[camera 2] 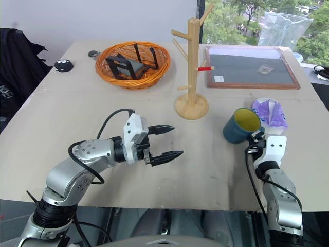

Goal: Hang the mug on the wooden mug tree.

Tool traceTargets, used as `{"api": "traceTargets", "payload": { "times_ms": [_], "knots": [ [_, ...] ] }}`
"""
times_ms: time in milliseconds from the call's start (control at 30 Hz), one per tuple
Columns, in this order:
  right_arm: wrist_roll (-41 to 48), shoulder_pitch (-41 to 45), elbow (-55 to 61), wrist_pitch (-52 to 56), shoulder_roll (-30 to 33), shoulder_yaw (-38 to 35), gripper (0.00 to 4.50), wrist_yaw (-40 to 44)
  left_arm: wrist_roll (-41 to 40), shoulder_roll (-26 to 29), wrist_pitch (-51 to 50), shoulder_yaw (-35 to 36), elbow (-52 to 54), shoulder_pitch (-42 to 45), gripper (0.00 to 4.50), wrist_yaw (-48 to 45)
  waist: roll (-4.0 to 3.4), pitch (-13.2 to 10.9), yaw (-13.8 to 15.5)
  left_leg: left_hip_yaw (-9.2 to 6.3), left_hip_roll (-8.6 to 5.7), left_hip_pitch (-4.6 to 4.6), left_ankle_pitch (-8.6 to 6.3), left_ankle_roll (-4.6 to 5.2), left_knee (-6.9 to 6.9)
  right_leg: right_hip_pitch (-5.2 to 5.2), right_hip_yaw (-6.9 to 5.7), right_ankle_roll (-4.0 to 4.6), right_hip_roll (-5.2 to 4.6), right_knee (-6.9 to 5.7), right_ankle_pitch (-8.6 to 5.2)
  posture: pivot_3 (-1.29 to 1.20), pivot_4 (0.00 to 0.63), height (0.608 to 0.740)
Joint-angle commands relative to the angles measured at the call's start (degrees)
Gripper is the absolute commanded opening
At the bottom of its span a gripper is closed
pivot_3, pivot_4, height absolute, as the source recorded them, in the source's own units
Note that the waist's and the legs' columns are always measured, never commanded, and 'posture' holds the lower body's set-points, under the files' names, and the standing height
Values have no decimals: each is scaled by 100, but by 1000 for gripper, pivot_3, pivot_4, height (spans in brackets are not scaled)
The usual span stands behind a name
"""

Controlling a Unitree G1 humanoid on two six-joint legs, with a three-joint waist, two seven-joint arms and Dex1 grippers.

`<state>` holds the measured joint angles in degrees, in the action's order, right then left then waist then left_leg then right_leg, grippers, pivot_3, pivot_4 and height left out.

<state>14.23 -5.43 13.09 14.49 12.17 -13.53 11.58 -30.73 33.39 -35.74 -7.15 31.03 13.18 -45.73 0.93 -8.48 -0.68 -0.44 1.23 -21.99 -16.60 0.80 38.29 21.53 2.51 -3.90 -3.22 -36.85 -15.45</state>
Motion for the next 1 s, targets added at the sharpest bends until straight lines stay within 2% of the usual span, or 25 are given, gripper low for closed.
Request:
{"api": "traceTargets", "payload": {
  "times_ms": [33, 167, 267, 400, 567, 667, 733, 833, 1000],
  "knots": [
    [-55, 78, -8, -151, -6, -33, 72, -67, -65, 9, 122, 120, 279, 38, 4500, 22, 1, 1, 0, -1, 0, 1, 0, 0, 0, -1, 0, 0, 1, 0, 0, 0, 150, 737],
    [-62, 120, -9, -184, 40, -49, 72, -56, -55, 23, 138, 136, 260, 37, 4500, 11, 0, 0, 2, 0, 0, -1, 0, 0, 0, 0, 0, 0, 0, 1, 0, 0, 150, 737],
    [-17, 163, 211, -11, 325, -27, 72, 196, -42, 34, 159, 139, 275, -7, 4500, 9, -1, -1, -2, 0, 0, -1, 0, 0, 0, 1, 0, 0, 0, 0, 0, 0, 150, 737],
    [487, 543, 682, 801, 1379, 67, 72, 1250, -109, -84, 170, 228, 283, -53, 4500, 148, -11, -9, -6, 7, -2, -1, 0, 1, 2, 0, 7, -2, -1, 1, 1, 0, 150, 737],
    [1101, 1938, 564, 1665, 2894, 327, 72, 2726, -144, -403, 345, 383, 205, -52, 4500, 430, -14, -12, -30, 6, 3, 2, -1, 2, 2, 2, 9, -1, 7, -1, 2, 0, 150, 737],
    [989, 3159, -136, 1583, 3497, 831, 72, 3707, -165, -678, 431, 499, 137, 20, 4500, 691, -10, -15, -13, -2, 4, -3, -1, 3, 1, 2, 2, 0, 9, 3, 1, 0, 150, 737],
    [812, 4064, -857, 1367, 3633, 1201, 72, 4297, 29, -824, 636, 507, 148, 47, 4500, 880, -4, -19, -13, -6, 4, -7, -1, 3, 2, 1, -3, 0, 8, 7, 1, 0, 150, 737],
    [320, 5370, -2331, 669, 3587, 1734, 72, 5077, 317, -1206, 1088, 654, 121, 220, 4500, 1369, 0, -24, 2, 0, 0, -12, -1, 2, 4, 5, 0, -1, 3, 12, 3, 0, 150, 737],
    [-238, 6549, -3972, -337, 3374, 2288, 72, 6140, 307, -1443, 1217, 729, 370, 261, 4500, 1699, 3, -24, 13, -14, 1, -57, 15, -25, 6, 34, -17, 0, -4, 14, 3, 0, 150, 737]
  ]
}}
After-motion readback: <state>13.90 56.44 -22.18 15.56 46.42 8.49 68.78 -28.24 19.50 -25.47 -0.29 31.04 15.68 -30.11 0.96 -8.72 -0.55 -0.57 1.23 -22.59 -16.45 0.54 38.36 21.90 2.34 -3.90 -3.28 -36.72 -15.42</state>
